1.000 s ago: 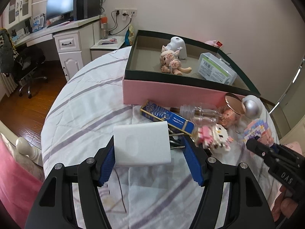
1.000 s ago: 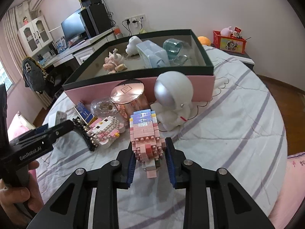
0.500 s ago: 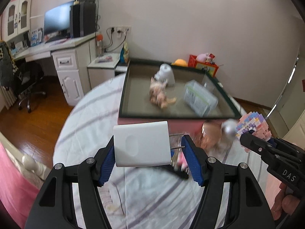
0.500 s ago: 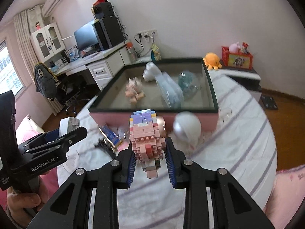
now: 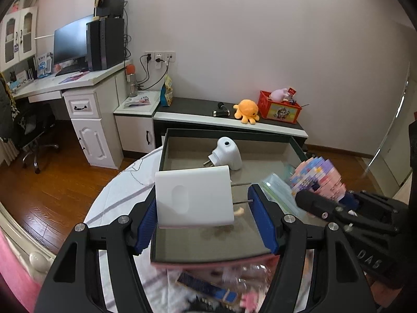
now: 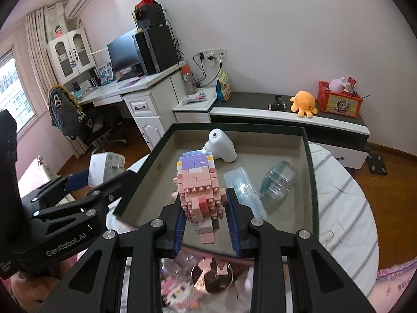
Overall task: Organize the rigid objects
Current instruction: 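Carry the white charger and pink block figure into the pink box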
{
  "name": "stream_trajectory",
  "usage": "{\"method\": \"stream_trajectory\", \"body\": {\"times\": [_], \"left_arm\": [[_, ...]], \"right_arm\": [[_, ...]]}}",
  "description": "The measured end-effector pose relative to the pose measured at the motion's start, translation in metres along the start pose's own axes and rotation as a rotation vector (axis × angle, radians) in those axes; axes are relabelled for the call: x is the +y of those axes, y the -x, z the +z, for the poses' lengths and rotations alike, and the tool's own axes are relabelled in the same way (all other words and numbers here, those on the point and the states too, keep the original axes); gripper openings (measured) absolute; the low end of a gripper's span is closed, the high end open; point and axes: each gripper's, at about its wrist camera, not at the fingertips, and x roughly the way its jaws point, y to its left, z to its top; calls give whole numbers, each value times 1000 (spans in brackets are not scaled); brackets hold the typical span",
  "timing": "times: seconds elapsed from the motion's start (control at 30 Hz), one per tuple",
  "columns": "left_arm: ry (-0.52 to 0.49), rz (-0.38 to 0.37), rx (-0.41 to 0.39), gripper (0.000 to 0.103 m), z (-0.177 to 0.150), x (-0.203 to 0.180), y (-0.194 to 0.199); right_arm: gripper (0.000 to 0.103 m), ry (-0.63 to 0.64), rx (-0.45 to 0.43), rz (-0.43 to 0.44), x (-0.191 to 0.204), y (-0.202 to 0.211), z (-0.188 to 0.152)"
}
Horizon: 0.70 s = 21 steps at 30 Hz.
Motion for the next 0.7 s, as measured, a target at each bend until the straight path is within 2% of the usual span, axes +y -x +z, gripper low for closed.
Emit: {"method": "stream_trajectory", "body": {"times": [0.3, 0.57, 0.67, 0.7], "left_arm": [[3, 9, 53, 67, -4, 7, -48], [-23, 30, 86, 69, -9, 6, -64], [-30, 62, 73, 75, -9, 8, -58], [-22, 74, 69, 79, -8, 11, -54]], "right_arm": [[29, 19, 60, -31, -4, -42, -1], [30, 73, 76, -85, 1, -53, 0], [40, 83, 75, -100, 4, -52, -2], [48, 78, 72, -104, 2, -51, -2]]}}
